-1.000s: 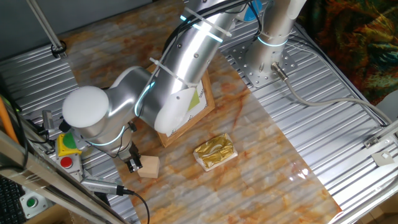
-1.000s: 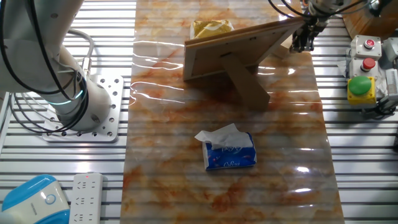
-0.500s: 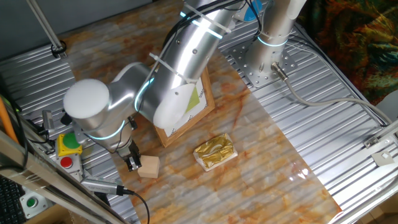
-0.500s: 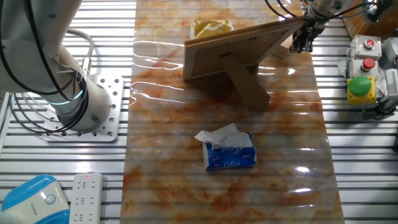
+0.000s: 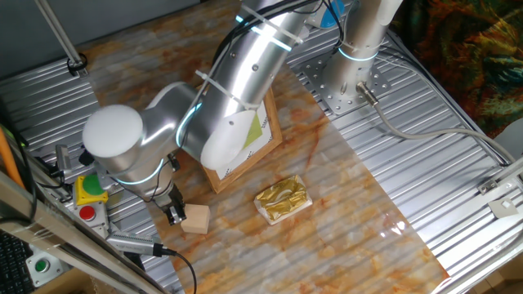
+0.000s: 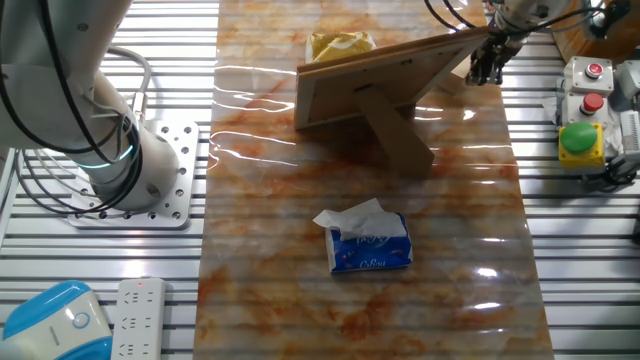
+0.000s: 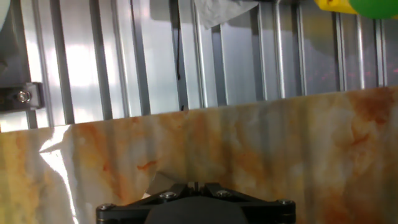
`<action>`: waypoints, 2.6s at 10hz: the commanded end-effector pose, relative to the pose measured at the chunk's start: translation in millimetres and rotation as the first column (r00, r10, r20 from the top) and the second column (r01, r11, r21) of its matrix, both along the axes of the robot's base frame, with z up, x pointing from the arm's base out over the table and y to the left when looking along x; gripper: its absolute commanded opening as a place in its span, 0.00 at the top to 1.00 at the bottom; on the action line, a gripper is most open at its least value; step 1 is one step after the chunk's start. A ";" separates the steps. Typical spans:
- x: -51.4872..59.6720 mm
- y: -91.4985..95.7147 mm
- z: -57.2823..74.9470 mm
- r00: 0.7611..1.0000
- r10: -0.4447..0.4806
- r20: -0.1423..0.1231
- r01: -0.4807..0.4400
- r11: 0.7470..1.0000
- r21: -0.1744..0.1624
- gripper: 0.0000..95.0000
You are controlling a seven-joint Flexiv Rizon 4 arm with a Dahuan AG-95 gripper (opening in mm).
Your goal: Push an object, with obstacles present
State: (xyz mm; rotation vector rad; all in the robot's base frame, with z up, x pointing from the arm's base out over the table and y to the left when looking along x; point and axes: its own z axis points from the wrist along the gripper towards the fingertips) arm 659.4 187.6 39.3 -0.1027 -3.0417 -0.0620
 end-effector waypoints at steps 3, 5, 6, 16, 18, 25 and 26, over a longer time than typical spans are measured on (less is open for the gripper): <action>1.4 -0.1 -0.6 1.000 0.014 0.006 -0.014 1.000 -0.012 1.00; 2.2 0.0 0.7 1.000 0.002 -0.001 -0.002 1.000 -0.017 1.00; 2.2 0.0 0.7 1.000 -0.002 -0.003 0.002 1.000 -0.024 1.00; 2.2 0.0 0.7 0.993 0.097 -0.064 -0.098 0.995 -0.022 1.00; 2.2 0.0 0.7 0.986 0.153 -0.063 -0.154 0.988 -0.022 1.00; 2.2 0.0 0.7 0.961 0.277 -0.003 -0.277 0.961 -0.018 1.00; 2.2 0.0 0.7 0.959 0.284 -0.002 -0.284 0.959 -0.020 1.00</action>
